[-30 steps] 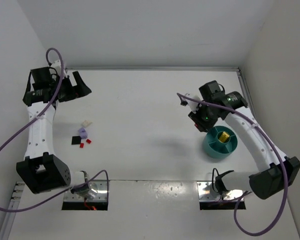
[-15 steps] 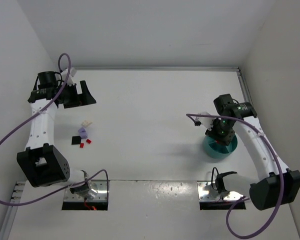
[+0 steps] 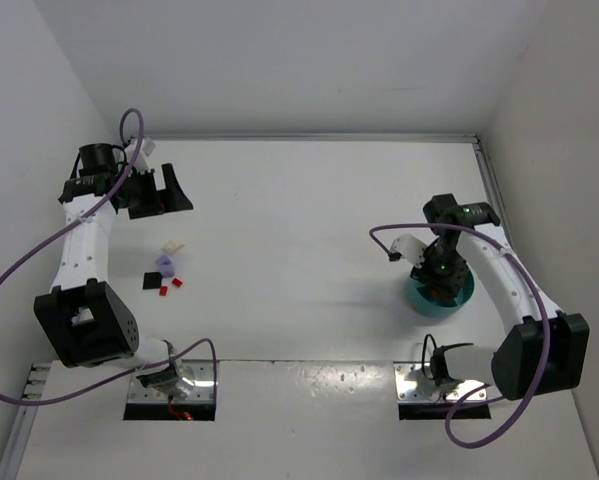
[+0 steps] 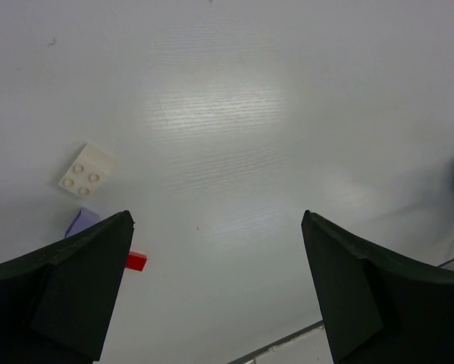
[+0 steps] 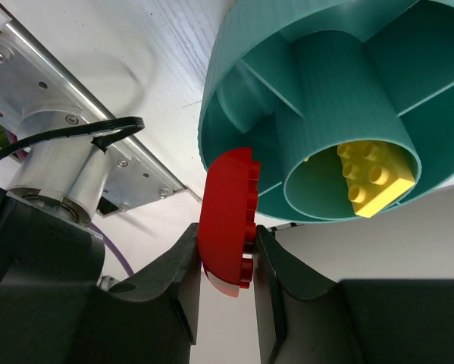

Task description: Sort the legos into containers by color

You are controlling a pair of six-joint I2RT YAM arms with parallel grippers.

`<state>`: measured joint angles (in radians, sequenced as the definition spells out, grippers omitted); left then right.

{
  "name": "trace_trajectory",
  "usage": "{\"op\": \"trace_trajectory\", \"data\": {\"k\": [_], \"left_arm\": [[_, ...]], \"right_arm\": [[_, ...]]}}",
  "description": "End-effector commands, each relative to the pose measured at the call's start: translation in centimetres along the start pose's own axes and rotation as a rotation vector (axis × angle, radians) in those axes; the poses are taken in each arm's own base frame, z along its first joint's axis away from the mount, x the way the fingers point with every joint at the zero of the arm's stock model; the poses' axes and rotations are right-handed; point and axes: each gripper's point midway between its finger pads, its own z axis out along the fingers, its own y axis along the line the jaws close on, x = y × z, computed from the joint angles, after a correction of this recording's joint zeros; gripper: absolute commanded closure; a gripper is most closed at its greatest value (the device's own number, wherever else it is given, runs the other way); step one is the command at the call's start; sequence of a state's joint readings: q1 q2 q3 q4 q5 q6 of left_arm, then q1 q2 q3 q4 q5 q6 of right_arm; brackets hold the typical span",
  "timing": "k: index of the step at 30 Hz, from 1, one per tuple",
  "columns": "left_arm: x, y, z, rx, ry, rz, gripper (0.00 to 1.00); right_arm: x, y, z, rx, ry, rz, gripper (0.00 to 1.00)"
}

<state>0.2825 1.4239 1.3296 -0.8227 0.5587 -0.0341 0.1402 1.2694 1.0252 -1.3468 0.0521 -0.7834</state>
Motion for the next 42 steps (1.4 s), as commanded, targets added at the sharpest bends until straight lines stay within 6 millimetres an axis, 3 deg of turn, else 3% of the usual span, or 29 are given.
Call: {"op": "trace_trajectory", "data": {"k": [1, 6, 13, 19, 21, 22, 23, 26, 28, 31, 33, 34, 37, 42], "left_arm": [[-0.7, -0.1, -0.1, -0.004, -0.018, 0.024, 0.0], [-0.7, 0.4, -0.2, -0.033, -0.017, 0.024, 0.0], [-0.8, 0.6, -0.4, -0.055, -0.024, 0.028, 0.0], [-0.9, 0.8, -0.7, -0.056, -0.02, 0.091, 0.0], [-0.9, 0.4, -1.3, -0.032, -0.003, 0.187, 0.02], [0.3, 0.7, -1.7, -0.019, 0.061, 0.303, 0.09], [0.3, 0.7, -1.7, -0.019, 0.062, 0.304, 0.13], [3.1, 1.8, -2.1, -0.008, 0.191, 0.44, 0.26], [5.8, 3.4, -2.0, -0.033, 0.278, 0.519, 0.36], [9.5, 4.9, -2.9, -0.059, 0.364, 0.677, 0.4], [10.6, 5.6, -3.7, -0.058, 0.393, 0.85, 0.43], [12.5, 6.3, -3.6, -0.046, 0.447, 0.889, 0.46], [14.9, 6.7, -3.6, 0.053, 0.502, 1.099, 0.52], [13.8, 5.2, -2.5, 0.175, 0.435, 1.353, 0.55]], "right_arm": [[0.9, 1.0, 0.1, -0.066, 0.047, -0.014, 0.92], [0.8, 0.1, 0.1, -0.037, 0.047, -0.005, 0.76], [0.0, -1.9, -1.1, 0.048, 0.007, 0.017, 0.45], [-2.0, -4.5, -4.4, 0.14, -0.085, 0.04, 0.4], [-4.1, -6.4, -7.3, 0.202, -0.194, 0.077, 0.4], [-7.0, -8.3, -9.8, 0.207, -0.312, 0.139, 0.41], [-8.1, -8.9, -10.4, 0.2, -0.348, 0.133, 0.43], [-12.3, -9.4, -11.9, 0.101, -0.508, 0.231, 0.44], [-15.3, -9.0, -10.9, -0.053, -0.577, 0.291, 0.45], [-18.3, -7.9, -9.9, -0.208, -0.638, 0.324, 0.47], [-19.9, -7.9, -10.0, -0.23, -0.696, 0.334, 0.47], [-20.5, -7.7, -10.2, -0.26, -0.728, 0.335, 0.47], [-21.7, -7.2, -9.6, -0.327, -0.739, 0.331, 0.47], [-22.3, -6.5, -8.6, -0.335, -0.782, 0.324, 0.47]]}}
